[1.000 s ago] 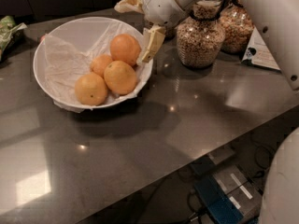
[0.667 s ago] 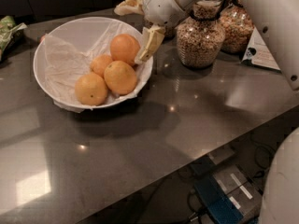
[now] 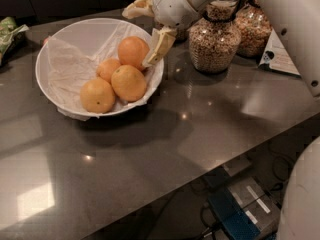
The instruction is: Pick orange from white bowl
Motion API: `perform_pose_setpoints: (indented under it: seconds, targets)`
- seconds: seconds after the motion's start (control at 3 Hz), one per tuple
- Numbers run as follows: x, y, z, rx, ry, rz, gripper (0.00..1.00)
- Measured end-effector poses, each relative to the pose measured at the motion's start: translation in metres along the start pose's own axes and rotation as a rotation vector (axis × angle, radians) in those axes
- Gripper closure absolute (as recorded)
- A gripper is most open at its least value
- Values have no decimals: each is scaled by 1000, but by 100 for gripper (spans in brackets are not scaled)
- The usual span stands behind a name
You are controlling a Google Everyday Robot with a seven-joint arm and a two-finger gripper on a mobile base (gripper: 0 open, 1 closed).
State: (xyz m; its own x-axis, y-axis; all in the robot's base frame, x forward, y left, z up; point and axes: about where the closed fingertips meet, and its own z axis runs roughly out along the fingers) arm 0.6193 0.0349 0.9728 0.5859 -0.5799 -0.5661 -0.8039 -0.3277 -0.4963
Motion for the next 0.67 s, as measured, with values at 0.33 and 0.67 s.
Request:
perform_pose_setpoints:
  seconds: [0.33, 0.67]
  targets:
    - [0, 0, 0, 0, 0, 0, 28]
    - [0, 0, 0, 0, 0, 0, 28]
